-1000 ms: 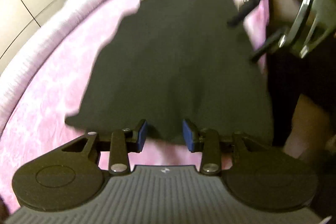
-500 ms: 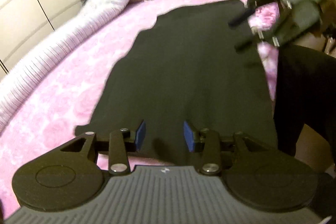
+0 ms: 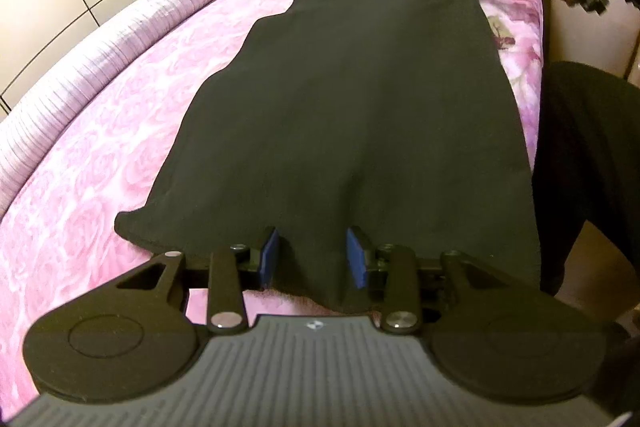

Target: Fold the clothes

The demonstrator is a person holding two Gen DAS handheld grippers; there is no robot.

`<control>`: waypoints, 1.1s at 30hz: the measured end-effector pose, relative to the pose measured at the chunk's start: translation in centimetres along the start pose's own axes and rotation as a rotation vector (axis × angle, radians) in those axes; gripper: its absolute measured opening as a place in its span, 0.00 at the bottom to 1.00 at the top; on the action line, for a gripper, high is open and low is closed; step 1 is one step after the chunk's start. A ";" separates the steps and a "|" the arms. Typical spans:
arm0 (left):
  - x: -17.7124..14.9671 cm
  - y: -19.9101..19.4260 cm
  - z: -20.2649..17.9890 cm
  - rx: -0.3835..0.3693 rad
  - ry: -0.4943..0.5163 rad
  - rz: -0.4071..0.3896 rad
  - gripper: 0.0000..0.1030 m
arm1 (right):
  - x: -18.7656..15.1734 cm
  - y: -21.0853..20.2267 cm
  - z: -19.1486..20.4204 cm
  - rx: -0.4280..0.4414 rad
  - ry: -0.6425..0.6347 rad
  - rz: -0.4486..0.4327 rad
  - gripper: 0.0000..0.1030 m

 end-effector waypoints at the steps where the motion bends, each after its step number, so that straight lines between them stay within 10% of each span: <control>1: 0.0 0.1 -0.1 0.001 0.002 0.000 0.31 | -0.1 -0.1 -1.2 -0.026 0.012 -0.003 0.50; 15: 0.1 0.1 0.3 -0.011 -0.027 0.029 0.34 | 6.7 2.1 3.4 0.165 -0.018 -0.126 0.50; 20: -0.1 0.2 0.9 -0.034 -0.063 0.032 0.35 | 9.8 9.6 2.3 0.227 0.001 0.066 0.50; 25: -0.2 0.3 1.3 -0.046 -0.086 0.029 0.38 | 12.3 12.6 -1.3 0.130 0.111 0.075 0.27; 33: -0.6 -0.5 1.9 -0.050 -0.203 -0.004 0.39 | 9.3 3.3 1.3 0.146 0.052 -0.018 0.34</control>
Point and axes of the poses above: each gripper's, at about its wrist camera, not at the fingertips, and y roughly the way its jaws point, z to its left, x to its top, the point moved 5 cm from there along y, roughly the way its jaws point, and after that the axes turned 5 degrees about z, right-handed, at the moved point
